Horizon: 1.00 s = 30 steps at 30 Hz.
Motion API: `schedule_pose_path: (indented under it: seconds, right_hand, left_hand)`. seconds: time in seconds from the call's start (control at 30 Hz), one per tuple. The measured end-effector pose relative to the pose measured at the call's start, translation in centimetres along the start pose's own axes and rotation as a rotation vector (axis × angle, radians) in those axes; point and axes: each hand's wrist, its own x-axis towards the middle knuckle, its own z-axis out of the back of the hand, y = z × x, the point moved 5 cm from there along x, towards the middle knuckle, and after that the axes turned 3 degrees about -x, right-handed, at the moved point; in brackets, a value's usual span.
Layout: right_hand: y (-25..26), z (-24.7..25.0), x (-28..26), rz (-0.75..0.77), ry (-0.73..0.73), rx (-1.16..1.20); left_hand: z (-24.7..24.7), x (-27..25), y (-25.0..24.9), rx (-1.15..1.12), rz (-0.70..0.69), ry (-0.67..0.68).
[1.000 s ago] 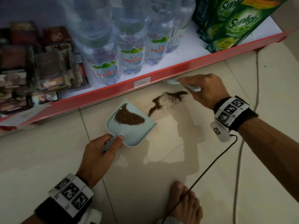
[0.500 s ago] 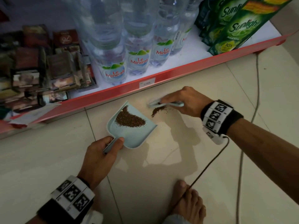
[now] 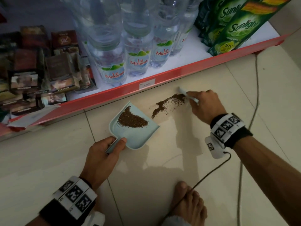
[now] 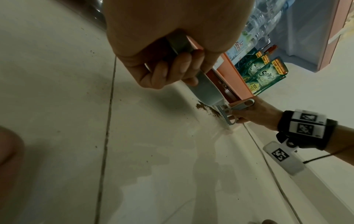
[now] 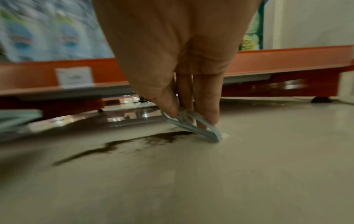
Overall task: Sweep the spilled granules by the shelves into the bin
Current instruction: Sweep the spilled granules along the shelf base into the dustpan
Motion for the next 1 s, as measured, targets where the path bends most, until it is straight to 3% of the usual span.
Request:
schedule_pose_path:
  seconds: [0.17, 0.3, 0.43, 0.63, 0.73, 0.87, 0.93, 1.0]
  right_hand:
    - [2.8, 0.9, -2.5, 0.133, -0.044, 0.096]
    - [0.5, 2.5, -0.7, 0.012, -0.208, 0.08]
    - [-0.7, 1.5, 1.3, -0.166, -0.096, -0.033]
    - [4.6, -1.2, -2.0, 0.168, 0.093, 0.011]
    - [5.0, -0.6, -3.1, 0.225, 0.059, 0.024]
    - [2.2, 1.3, -0.8, 0.03, -0.164, 0.026]
    - [1.0, 1.2, 1.2, -0.103, -0.193, -0.042]
    - [1.2, 0.6, 2.7, -0.144, -0.154, -0.06]
  left_hand:
    - [-0.2, 0.0, 0.2, -0.001, -0.01, 0.017]
    - [-0.4, 0.1, 0.3, 0.004, -0.017, 0.019]
    - [-0.4, 0.1, 0.3, 0.033, -0.022, 0.023]
    - [0.0, -0.1, 0.6, 0.023, -0.002, 0.016]
    - [0.4, -0.2, 0.7, 0.018, -0.003, 0.002]
    - [0.6, -0.3, 0.9, 0.014, 0.004, -0.005]
    - [0.5, -0.4, 0.8, 0.015, 0.0, 0.002]
    - [0.4, -0.4, 0.6, 0.013, -0.004, 0.01]
